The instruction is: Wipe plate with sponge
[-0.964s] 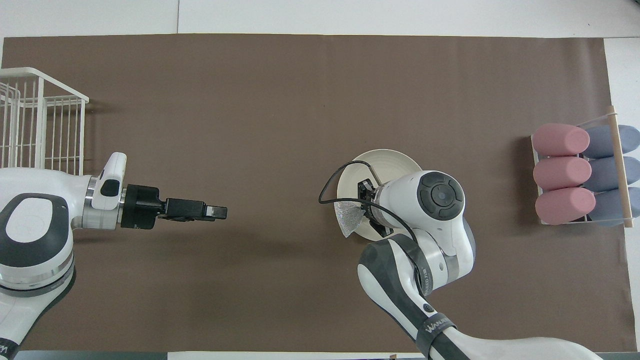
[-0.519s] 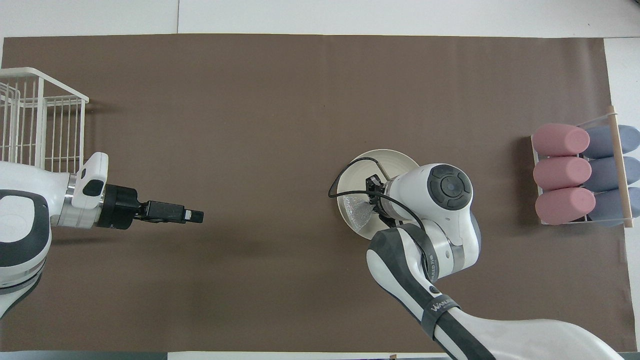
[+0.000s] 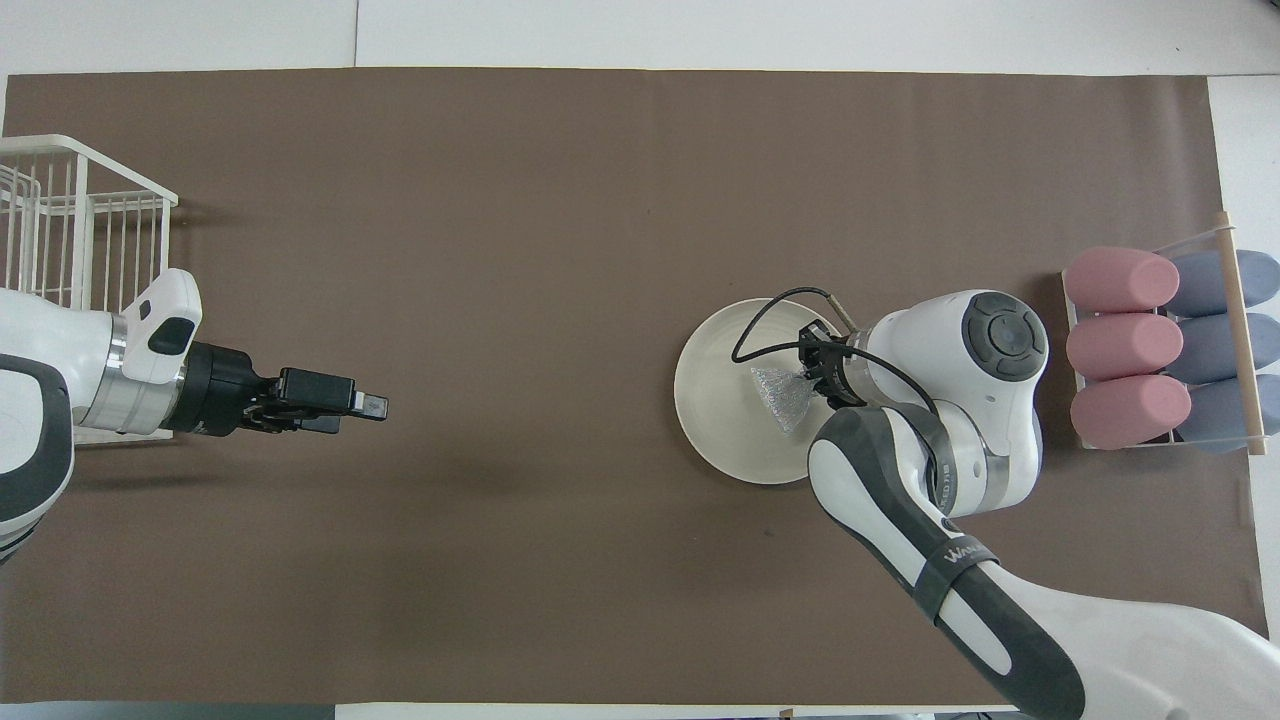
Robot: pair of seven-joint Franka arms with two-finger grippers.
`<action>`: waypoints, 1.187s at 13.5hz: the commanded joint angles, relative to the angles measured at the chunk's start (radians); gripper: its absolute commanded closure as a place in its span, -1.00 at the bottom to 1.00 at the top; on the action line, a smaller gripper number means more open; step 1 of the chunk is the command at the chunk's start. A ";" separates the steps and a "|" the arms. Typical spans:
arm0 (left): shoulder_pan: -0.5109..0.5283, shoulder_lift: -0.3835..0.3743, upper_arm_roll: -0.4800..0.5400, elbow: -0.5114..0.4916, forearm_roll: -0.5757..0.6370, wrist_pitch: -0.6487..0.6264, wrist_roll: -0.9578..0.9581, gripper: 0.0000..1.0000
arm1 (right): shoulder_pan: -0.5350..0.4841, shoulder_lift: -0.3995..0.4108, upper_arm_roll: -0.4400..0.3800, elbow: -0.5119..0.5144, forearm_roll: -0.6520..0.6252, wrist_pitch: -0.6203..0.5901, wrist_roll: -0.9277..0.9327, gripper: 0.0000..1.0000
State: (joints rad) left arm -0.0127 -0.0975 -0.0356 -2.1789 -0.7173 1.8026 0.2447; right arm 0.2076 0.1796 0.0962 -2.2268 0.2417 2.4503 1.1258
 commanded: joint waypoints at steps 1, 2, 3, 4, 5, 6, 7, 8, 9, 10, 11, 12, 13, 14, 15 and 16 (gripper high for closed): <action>-0.019 -0.008 -0.010 0.020 0.079 0.004 -0.033 -1.00 | 0.083 0.026 0.011 -0.024 -0.013 0.021 0.146 1.00; -0.038 -0.011 -0.012 0.036 0.094 0.004 -0.035 -1.00 | 0.131 0.026 0.011 -0.024 -0.013 0.038 0.235 1.00; -0.044 -0.010 -0.012 0.051 0.105 0.004 -0.036 -1.00 | 0.165 0.028 0.010 -0.024 -0.013 0.048 0.294 1.00; -0.046 -0.011 -0.012 0.057 0.120 0.004 -0.036 -1.00 | 0.173 0.028 0.010 -0.024 -0.013 0.050 0.313 1.00; -0.046 -0.016 -0.012 0.057 0.124 0.006 -0.036 -1.00 | 0.171 0.028 0.010 -0.024 -0.013 0.050 0.309 1.00; -0.044 -0.016 -0.010 0.057 0.124 0.007 -0.036 -1.00 | 0.164 0.028 0.010 -0.024 -0.013 0.050 0.296 1.00; -0.041 -0.016 -0.010 0.057 0.124 0.011 -0.036 -1.00 | 0.151 0.029 0.008 -0.024 -0.013 0.049 0.261 1.00; -0.041 -0.018 -0.010 0.057 0.125 0.015 -0.036 -1.00 | 0.127 0.031 0.008 -0.024 -0.013 0.049 0.203 1.00; -0.043 -0.018 -0.012 0.057 0.125 0.027 -0.036 -1.00 | 0.093 0.031 0.008 -0.024 -0.013 0.047 0.139 1.00; -0.044 -0.018 -0.012 0.057 0.125 0.037 -0.036 -1.00 | 0.051 0.032 0.008 -0.024 -0.013 0.044 0.052 1.00; -0.041 -0.018 -0.012 0.056 0.125 0.037 -0.036 -1.00 | 0.024 0.032 0.008 -0.024 -0.015 0.044 -0.002 1.00; -0.038 -0.018 -0.010 0.056 0.125 0.038 -0.036 -1.00 | 0.000 0.032 0.007 -0.022 -0.013 0.044 -0.039 1.00; -0.038 -0.018 -0.010 0.056 0.139 0.038 -0.036 -1.00 | -0.008 0.032 0.007 -0.021 -0.015 0.045 -0.056 1.00; -0.041 -0.018 -0.012 0.056 0.175 0.043 -0.035 -1.00 | -0.010 0.032 0.005 -0.020 -0.015 0.048 -0.067 1.00; -0.044 -0.018 -0.012 0.056 0.194 0.050 -0.035 -1.00 | -0.008 0.032 0.005 -0.022 -0.015 0.049 -0.067 1.00; -0.046 -0.018 -0.012 0.056 0.196 0.061 -0.035 -1.00 | -0.007 0.031 0.007 -0.022 -0.015 0.047 -0.060 1.00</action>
State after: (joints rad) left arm -0.0471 -0.0982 -0.0501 -2.1178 -0.5554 1.8368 0.2261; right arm 0.2016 0.1817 0.0956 -2.2302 0.2420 2.4736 1.0751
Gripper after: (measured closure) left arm 0.000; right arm 0.899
